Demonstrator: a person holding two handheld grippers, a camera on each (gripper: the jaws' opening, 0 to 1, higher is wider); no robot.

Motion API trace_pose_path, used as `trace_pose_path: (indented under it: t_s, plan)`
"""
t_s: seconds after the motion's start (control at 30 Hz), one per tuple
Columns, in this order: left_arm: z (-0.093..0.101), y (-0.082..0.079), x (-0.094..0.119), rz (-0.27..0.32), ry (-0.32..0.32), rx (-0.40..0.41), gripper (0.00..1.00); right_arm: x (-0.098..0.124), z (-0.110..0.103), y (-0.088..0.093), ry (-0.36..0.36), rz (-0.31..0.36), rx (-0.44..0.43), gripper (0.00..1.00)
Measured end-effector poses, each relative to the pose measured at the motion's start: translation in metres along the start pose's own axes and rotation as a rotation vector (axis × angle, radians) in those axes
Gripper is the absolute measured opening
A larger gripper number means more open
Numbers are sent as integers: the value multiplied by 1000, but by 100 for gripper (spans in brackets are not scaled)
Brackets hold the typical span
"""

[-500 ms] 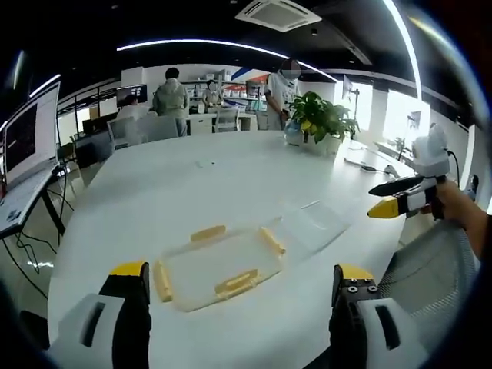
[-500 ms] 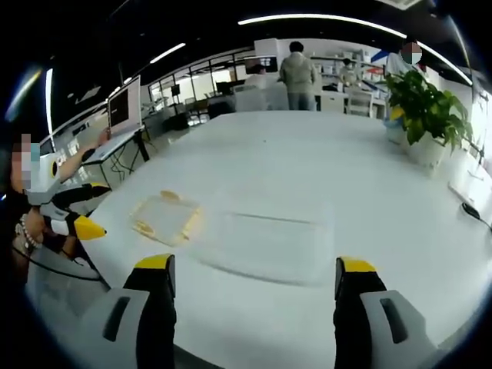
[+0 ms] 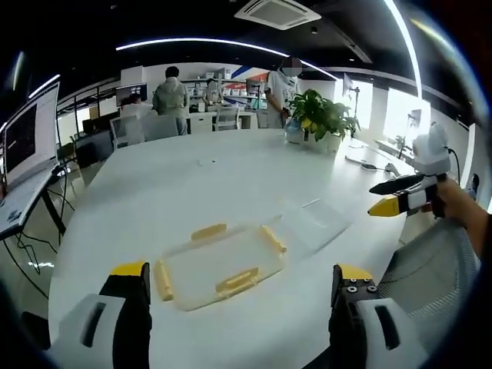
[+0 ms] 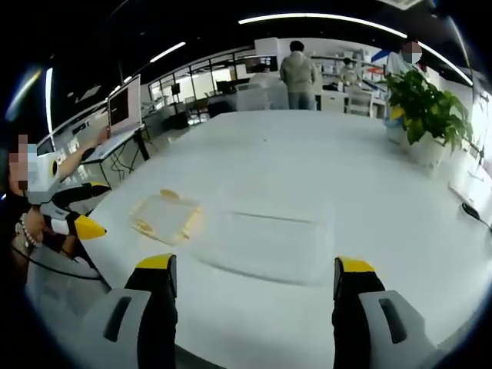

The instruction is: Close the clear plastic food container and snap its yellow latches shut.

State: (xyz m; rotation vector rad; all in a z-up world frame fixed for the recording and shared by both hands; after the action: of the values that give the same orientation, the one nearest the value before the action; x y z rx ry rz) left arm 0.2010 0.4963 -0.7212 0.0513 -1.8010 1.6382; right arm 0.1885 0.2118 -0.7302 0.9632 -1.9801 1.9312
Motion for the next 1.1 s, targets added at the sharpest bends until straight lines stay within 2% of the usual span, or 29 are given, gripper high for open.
trace_pose_path:
  t_s: [0.37,0.5,1.1]
  plan:
    - [1,1,0,-3,4,3,95,0,0,2,-3,-10,1,80]
    - [0,3,0,-22,0,-6,93,0,-1,2,-4,-15,6,80]
    - [2,3,-1,-17,8,-1,96,-1,0,4,4,-25,13,80]
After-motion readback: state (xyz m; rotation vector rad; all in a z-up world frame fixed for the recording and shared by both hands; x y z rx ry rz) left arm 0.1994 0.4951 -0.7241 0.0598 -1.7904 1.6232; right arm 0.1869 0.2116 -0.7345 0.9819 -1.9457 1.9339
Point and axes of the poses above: the point that each gripper's makers call its tool centre point, and the gripper's own axes: x roughly backward along the fingers, z roughly to its right, y roughly out of its underside, the point moved 4 cm from there along x, roughly backward along the fingers, and after that the axes turned 1 degree about x, right-handed, at the moved point
